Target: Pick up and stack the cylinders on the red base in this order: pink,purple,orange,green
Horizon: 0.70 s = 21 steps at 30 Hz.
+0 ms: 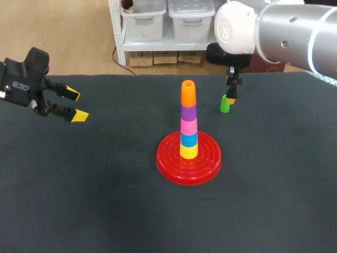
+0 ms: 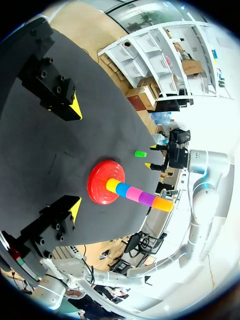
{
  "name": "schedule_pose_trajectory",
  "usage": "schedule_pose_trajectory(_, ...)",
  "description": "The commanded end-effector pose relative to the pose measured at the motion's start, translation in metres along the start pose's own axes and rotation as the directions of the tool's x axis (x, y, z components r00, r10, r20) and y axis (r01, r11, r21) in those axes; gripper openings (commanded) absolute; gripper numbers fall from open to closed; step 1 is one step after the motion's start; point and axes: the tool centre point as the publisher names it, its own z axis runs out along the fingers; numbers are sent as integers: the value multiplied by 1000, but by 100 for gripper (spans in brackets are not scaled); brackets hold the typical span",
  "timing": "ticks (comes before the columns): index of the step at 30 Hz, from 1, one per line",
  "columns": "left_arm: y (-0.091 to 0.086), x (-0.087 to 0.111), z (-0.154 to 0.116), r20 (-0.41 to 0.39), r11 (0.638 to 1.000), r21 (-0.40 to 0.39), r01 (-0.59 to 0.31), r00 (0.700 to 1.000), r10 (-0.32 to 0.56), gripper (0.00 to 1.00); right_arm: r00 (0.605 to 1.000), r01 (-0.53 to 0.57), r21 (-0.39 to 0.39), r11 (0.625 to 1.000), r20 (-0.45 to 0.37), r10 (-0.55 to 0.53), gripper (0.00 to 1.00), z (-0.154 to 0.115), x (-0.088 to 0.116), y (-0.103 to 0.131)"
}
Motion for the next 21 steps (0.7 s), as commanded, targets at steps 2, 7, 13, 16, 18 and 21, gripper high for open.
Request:
schedule_pose_trajectory(2, 1, 2, 0, 3, 1000, 0, -3, 1000, 3, 100, 1000, 12, -17, 1000, -15, -13, 100, 0, -8, -10)
schedule_pose_trajectory(7, 1, 2, 0, 3, 1000, 0, -3, 1000, 3, 100, 999, 12, -17, 1000, -32, -13, 100, 9, -6, -12)
schedule_pose_trajectory(13, 1, 2, 0, 3, 1000, 0, -3, 1000, 3, 100, 999, -2, -18, 1000, -33, 1, 99, 15, -2, -13)
schedule_pose_trajectory(16, 1, 2, 0, 3, 1000, 0, -3, 1000, 3, 100, 1000, -8, -16, 1000, -30, 7, 88, 15, -2, -13)
schedule_pose_trajectory(18, 1, 2, 0, 3, 1000, 0, -3, 1000, 3, 100, 1000, -9, -15, 1000, -29, 9, 80, 16, -2, -13)
schedule_pose_trajectory(21, 1, 2, 0, 3, 1000, 0, -3, 1000, 3, 100, 1000, -6, -15, 1000, -28, 5, 49, 16, -3, -12)
